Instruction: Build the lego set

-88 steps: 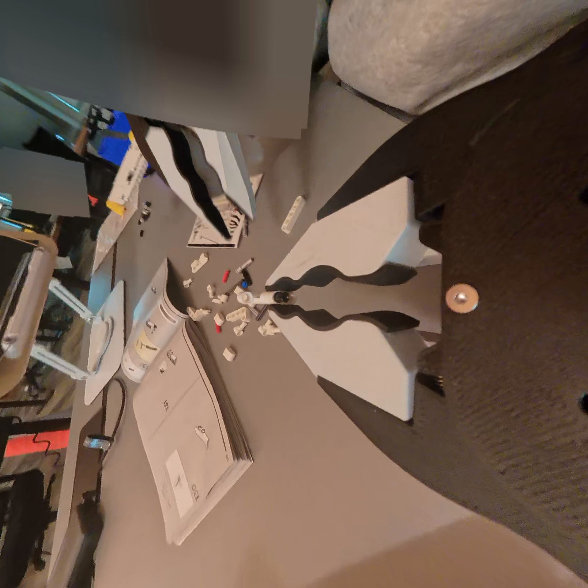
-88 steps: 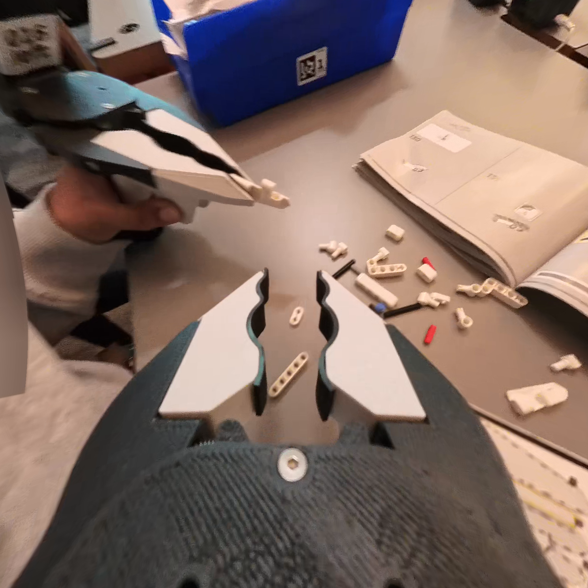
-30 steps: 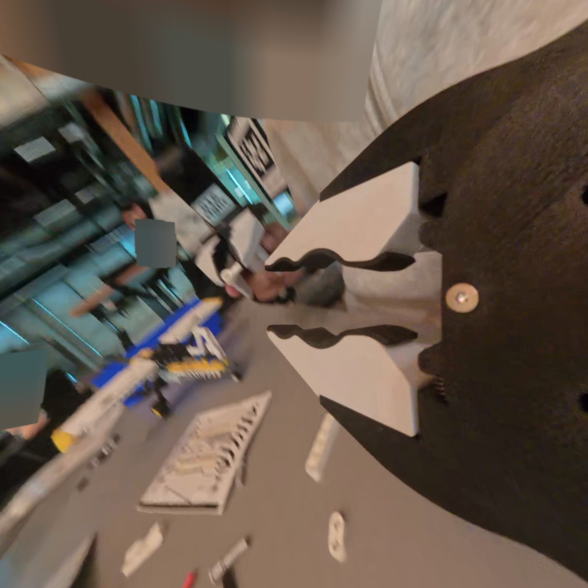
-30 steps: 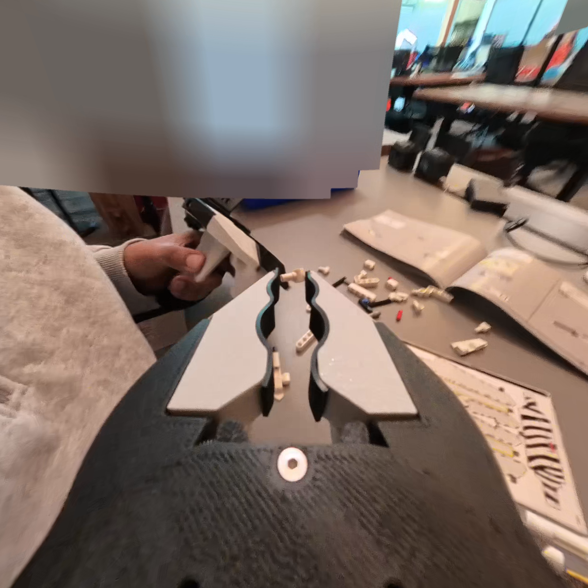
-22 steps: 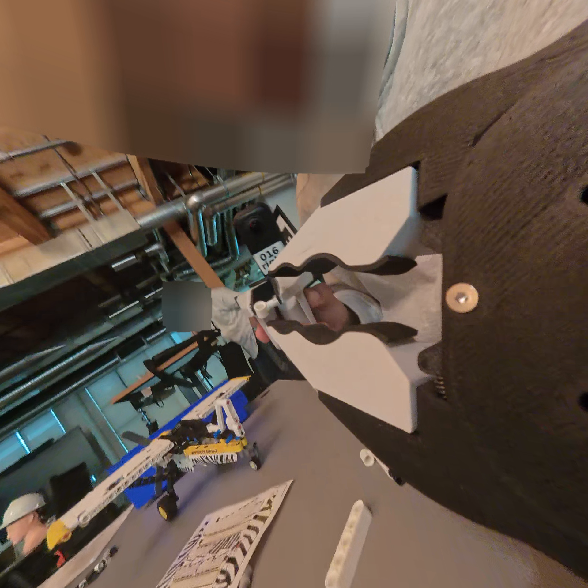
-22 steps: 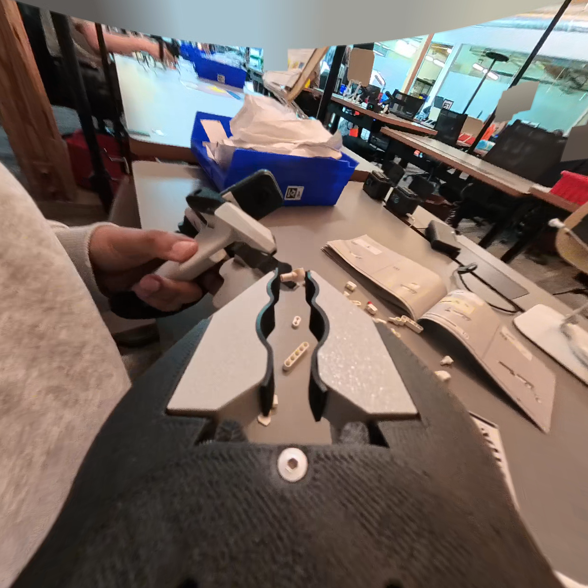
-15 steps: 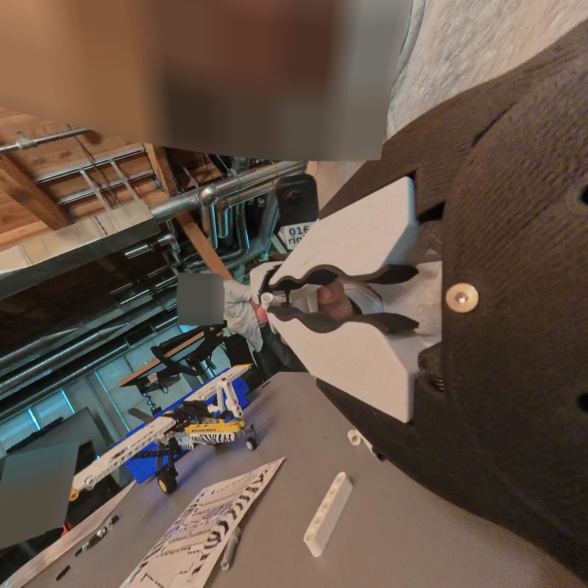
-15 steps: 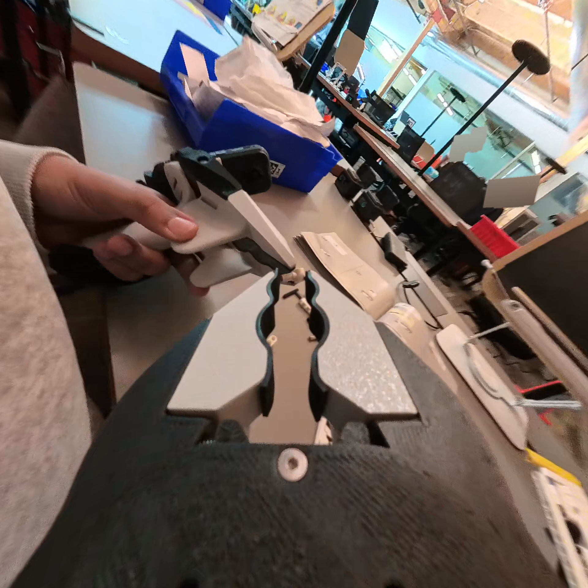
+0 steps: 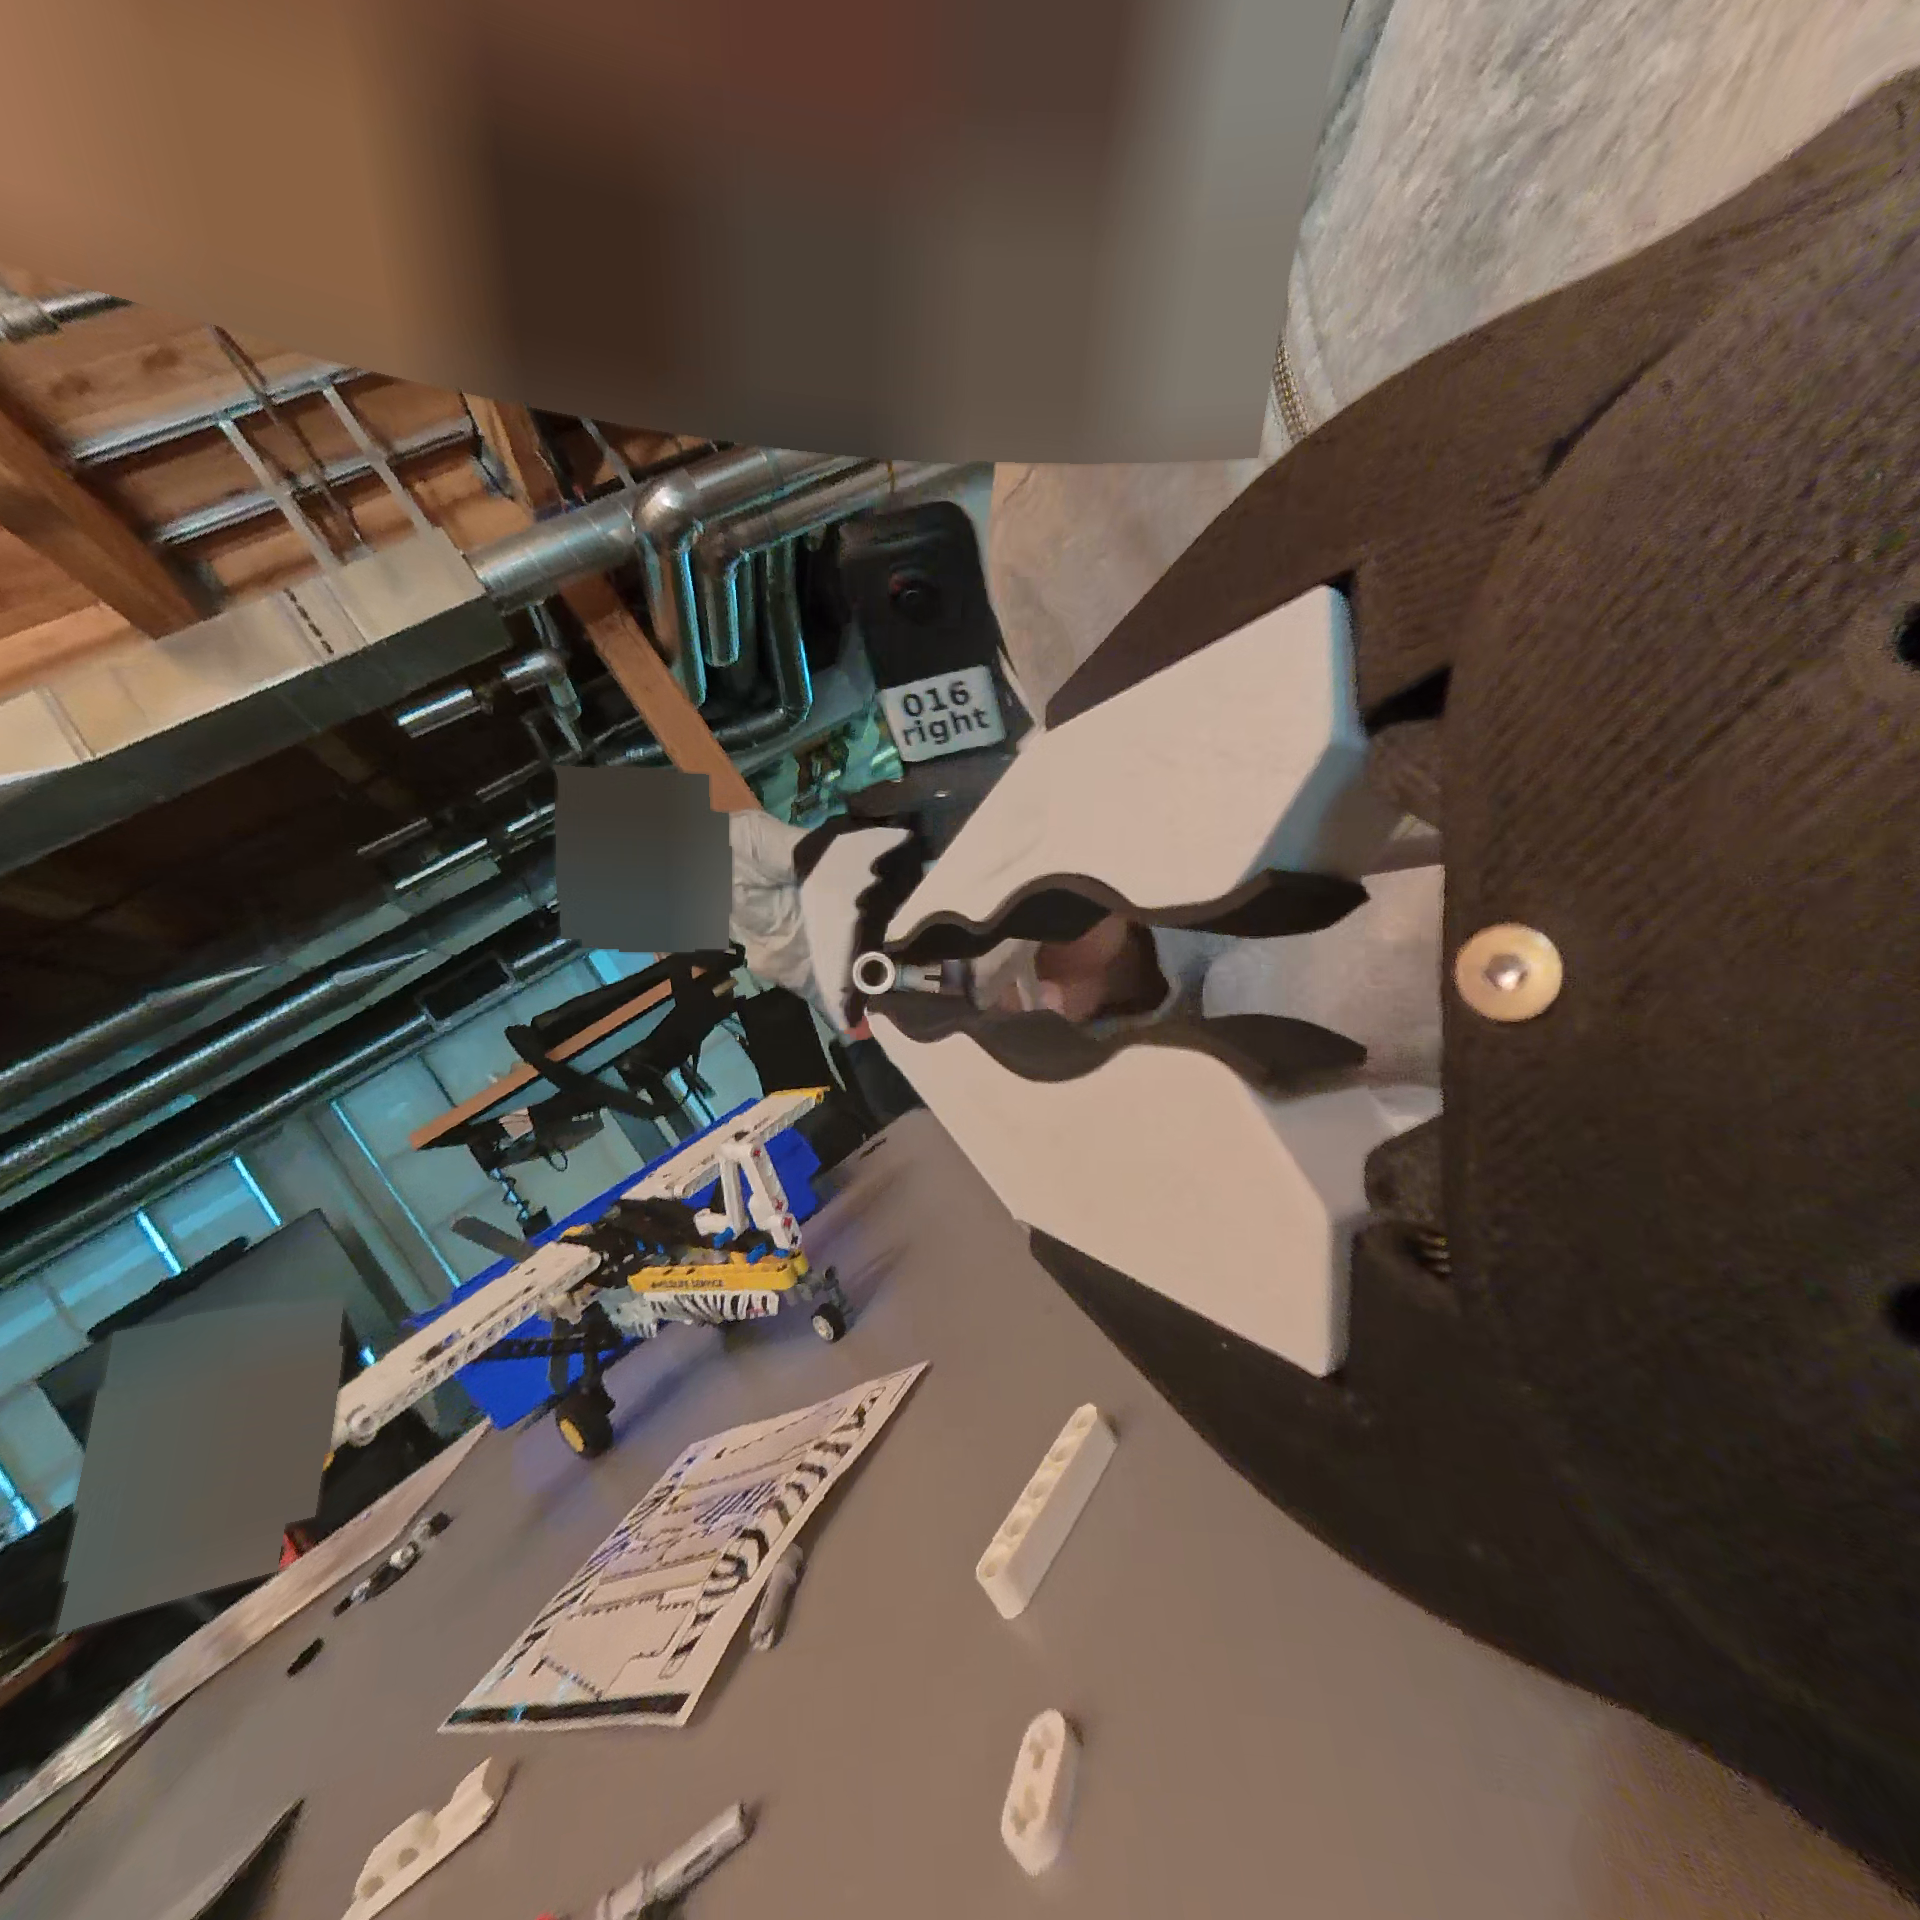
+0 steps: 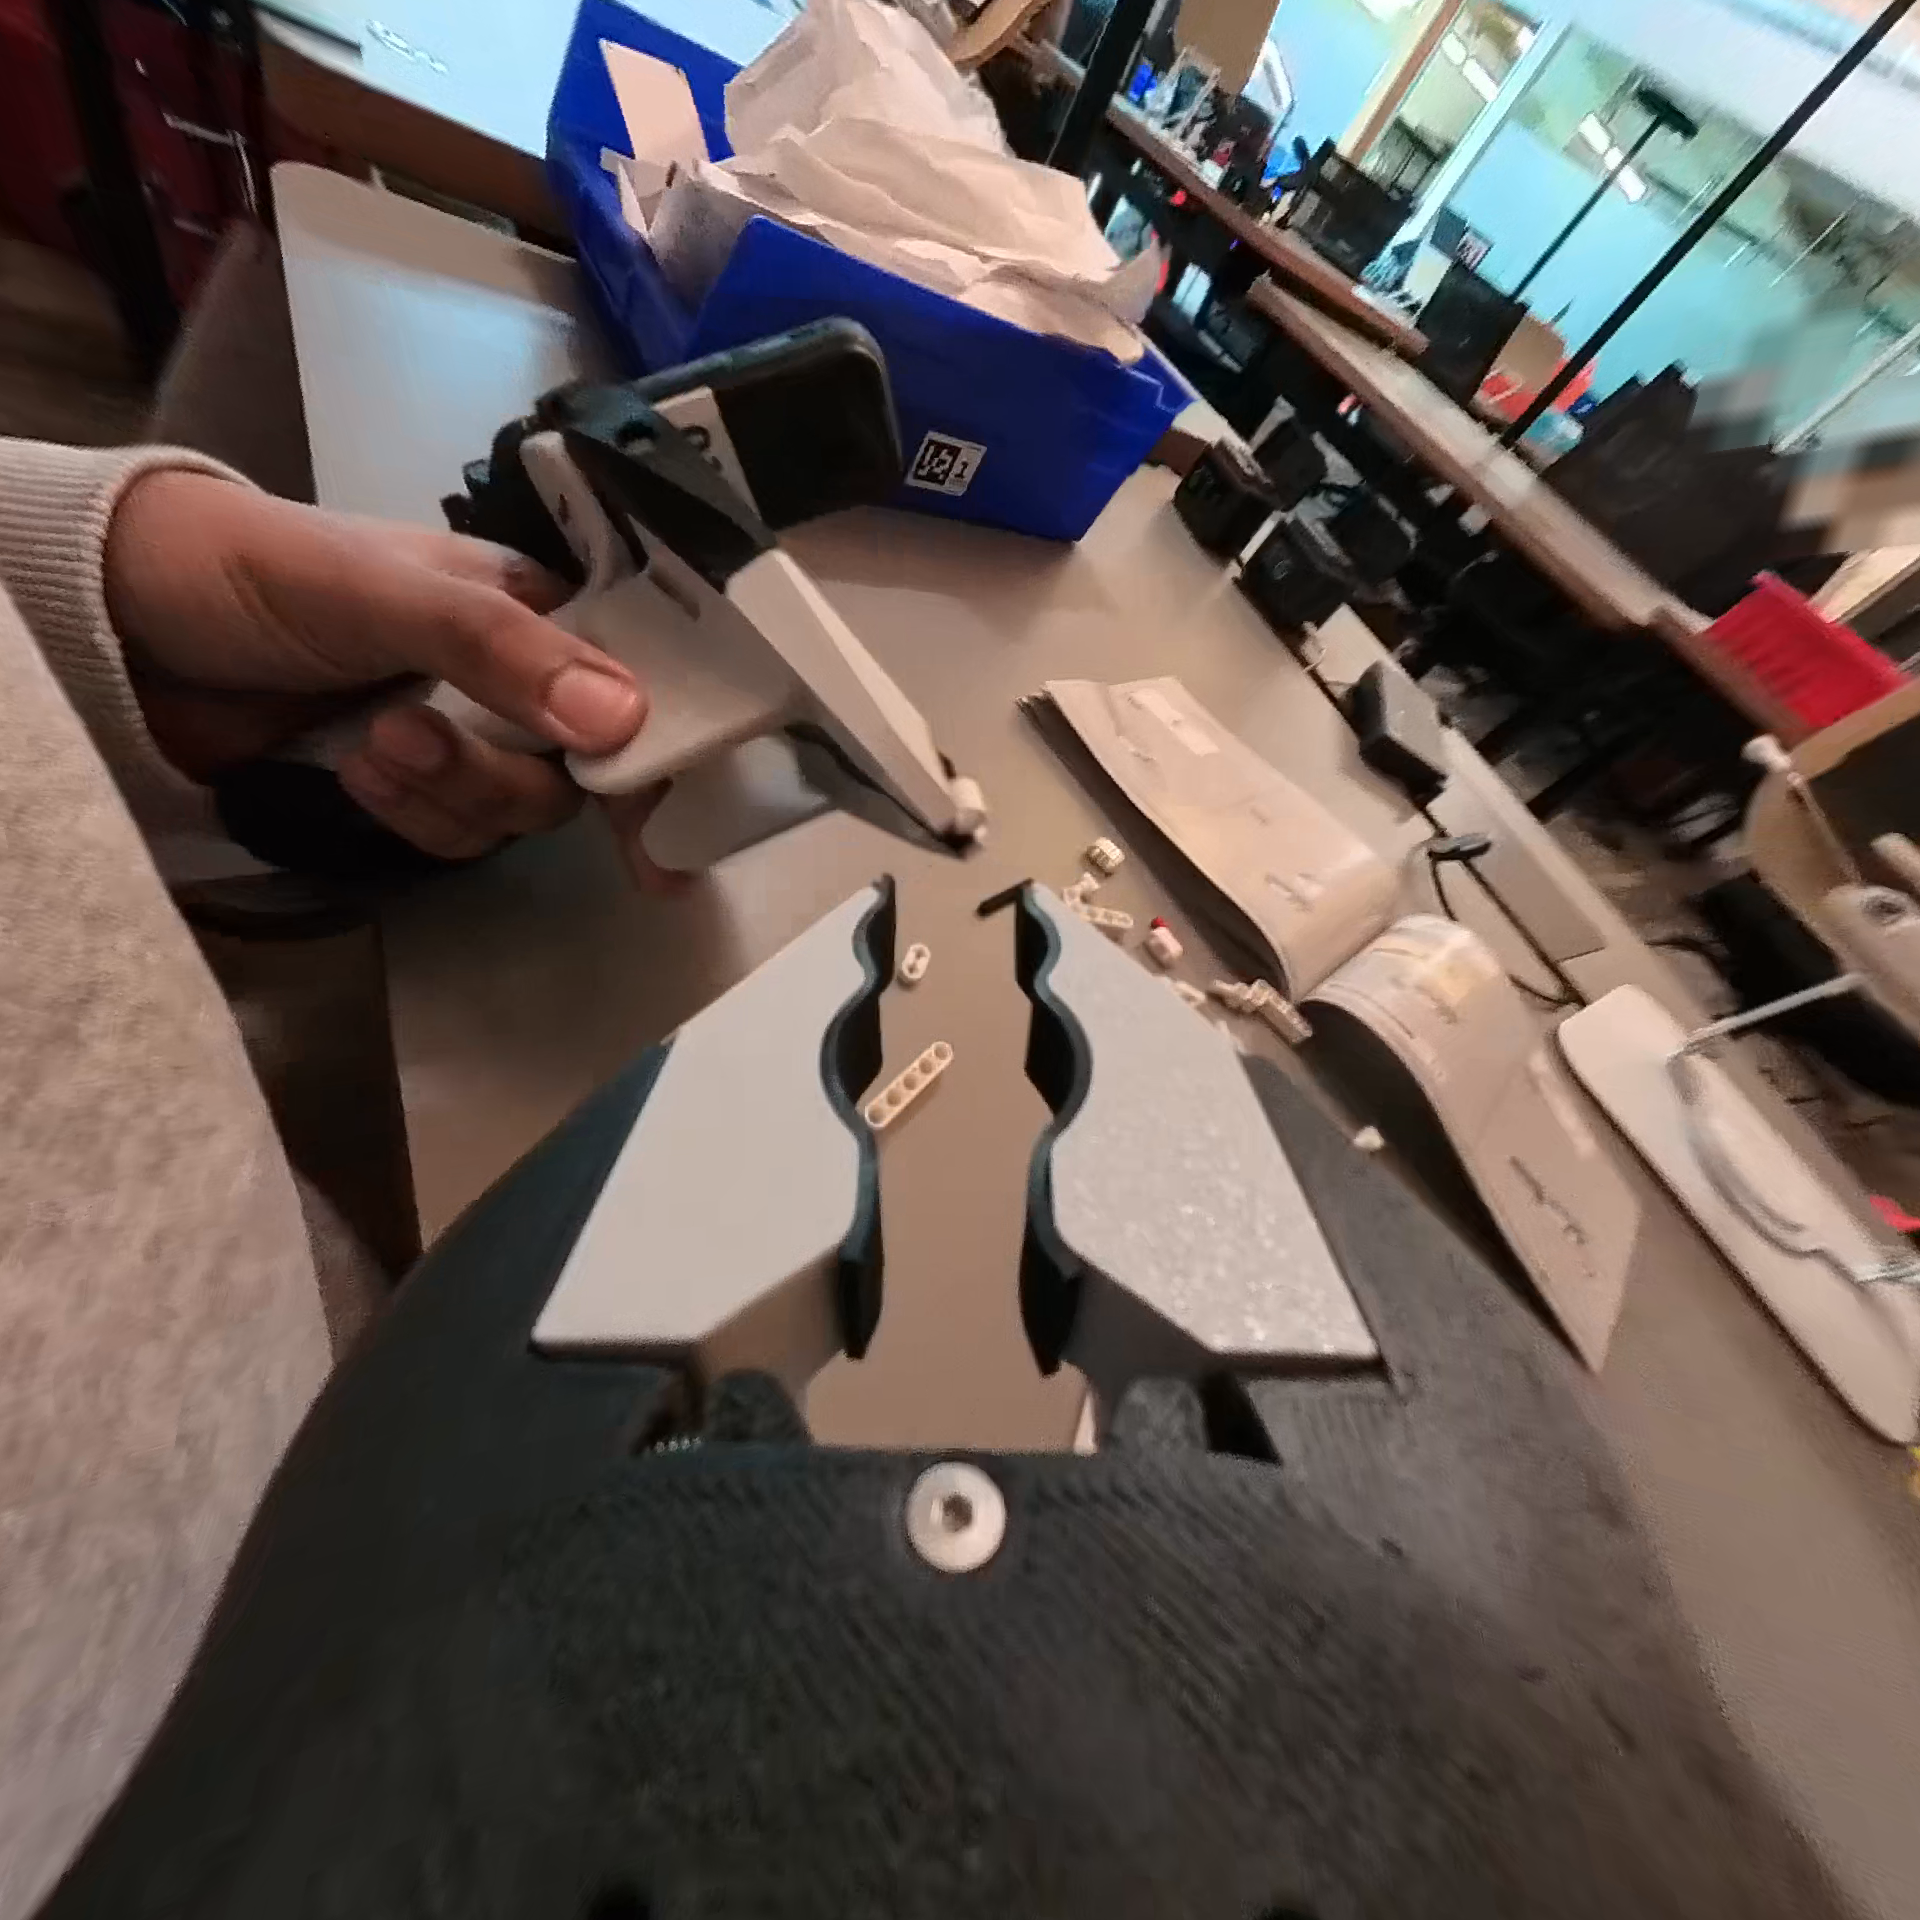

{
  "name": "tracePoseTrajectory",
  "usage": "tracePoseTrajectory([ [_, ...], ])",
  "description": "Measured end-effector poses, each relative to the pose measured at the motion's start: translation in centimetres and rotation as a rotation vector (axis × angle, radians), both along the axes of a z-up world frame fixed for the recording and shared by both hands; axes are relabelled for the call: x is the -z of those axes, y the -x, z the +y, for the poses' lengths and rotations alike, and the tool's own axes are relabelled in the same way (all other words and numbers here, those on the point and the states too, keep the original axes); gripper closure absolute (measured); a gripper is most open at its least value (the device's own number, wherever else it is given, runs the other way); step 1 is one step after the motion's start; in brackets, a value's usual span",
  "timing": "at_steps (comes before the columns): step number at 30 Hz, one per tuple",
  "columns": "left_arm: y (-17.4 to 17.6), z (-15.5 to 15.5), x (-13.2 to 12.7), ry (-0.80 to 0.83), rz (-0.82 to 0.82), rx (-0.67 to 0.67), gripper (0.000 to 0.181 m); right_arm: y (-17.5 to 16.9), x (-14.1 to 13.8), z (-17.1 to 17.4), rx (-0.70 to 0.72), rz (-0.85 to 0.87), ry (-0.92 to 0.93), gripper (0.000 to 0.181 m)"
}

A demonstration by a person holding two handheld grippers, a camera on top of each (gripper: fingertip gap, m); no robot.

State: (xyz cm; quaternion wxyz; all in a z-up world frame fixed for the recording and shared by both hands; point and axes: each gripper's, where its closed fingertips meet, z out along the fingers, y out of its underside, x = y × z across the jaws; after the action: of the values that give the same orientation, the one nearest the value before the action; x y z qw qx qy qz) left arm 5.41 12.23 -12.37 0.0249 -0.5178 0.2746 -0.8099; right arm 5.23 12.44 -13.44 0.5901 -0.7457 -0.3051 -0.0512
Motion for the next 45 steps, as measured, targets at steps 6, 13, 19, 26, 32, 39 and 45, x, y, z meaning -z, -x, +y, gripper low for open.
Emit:
tracePoseTrajectory([
  [6,-0.2,-0.4,1.6,-0.296,0.101,-0.048,0.178,-1.5,-1.0,-0.5,-0.093,0.275,0.157,0.153],
  [13,-0.5,-3.2,2.9,-0.578,0.133,0.036,0.178,0.0,1.6,-2.1,-0.341,0.335,0.467,0.164],
  [19,-0.8,-3.6,4.2,-0.736,0.199,0.026,0.177,0.0,2.8,-2.9,-0.413,0.294,0.59,0.174],
  [26,-0.9,-3.6,4.8,-0.782,0.236,0.034,0.178,-0.1,3.5,-2.8,-0.411,0.34,0.641,0.173],
  [32,-0.8,-3.9,4.9,-0.839,0.229,0.039,0.178,0.3,3.2,-2.8,-0.437,0.464,0.689,0.176],
  [39,-0.6,-3.6,4.7,-0.803,0.216,0.044,0.178,0.4,3.0,-2.5,-0.445,0.428,0.667,0.177],
  [45,-0.4,-3.0,3.9,-0.728,0.181,0.026,0.176,0.2,2.4,-2.1,-0.427,0.478,0.647,0.177],
])
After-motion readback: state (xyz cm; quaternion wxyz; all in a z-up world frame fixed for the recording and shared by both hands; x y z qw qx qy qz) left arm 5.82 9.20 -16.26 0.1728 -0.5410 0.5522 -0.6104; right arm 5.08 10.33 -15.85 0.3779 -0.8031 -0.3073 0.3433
